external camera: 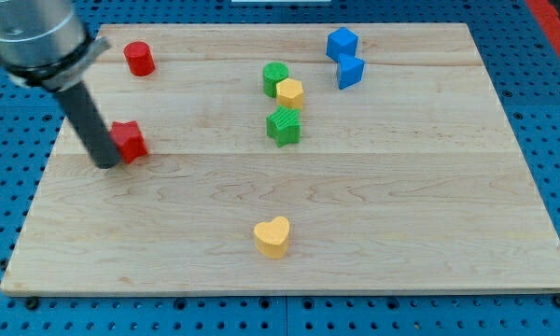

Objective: Push the red star to red circle

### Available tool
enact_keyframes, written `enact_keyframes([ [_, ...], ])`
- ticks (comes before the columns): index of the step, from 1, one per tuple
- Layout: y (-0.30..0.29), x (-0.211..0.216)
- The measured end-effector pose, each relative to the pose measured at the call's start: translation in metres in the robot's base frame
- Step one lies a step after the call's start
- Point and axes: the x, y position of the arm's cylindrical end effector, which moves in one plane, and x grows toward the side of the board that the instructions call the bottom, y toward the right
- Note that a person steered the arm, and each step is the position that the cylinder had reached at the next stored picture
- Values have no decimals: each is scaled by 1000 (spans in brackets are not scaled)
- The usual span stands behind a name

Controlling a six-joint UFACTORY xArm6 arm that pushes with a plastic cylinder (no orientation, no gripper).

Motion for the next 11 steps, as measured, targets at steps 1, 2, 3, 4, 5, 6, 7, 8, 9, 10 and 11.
enact_keyframes([
  [1,42,24],
  [2,43,-41],
  [3,49,-25],
  [4,39,3],
  [5,-10,-31],
  [6,-12,-62],
  [7,0,-45],
  [8,-41,-51],
  [9,-69,-91],
  [10,11,-102],
  [11,23,-126],
])
